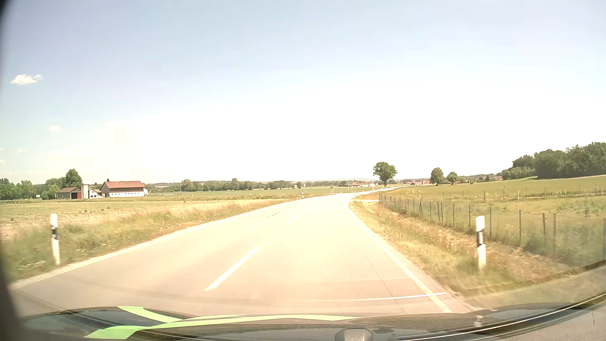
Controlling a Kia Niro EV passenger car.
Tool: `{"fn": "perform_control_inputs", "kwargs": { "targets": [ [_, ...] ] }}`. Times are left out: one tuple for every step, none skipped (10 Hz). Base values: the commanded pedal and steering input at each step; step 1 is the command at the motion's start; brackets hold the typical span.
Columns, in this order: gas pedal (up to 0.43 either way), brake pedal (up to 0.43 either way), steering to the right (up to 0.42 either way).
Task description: Follow the waypoints while adhering to traffic rules and regulations
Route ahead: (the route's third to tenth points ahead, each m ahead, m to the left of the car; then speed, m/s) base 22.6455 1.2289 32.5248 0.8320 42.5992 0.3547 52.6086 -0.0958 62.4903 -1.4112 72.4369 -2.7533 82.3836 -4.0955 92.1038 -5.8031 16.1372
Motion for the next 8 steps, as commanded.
{"fn": "perform_control_inputs", "kwargs": {
  "targets": [
    [0.079, 0.000, -0.001],
    [0.079, 0.000, -0.001],
    [0.079, 0.000, -0.001],
    [0.059, 0.000, -0.001],
    [0.047, 0.000, -0.001],
    [0.047, 0.000, 0.000],
    [0.059, 0.000, 0.001],
    [0.059, 0.000, 0.001]
  ]
}}
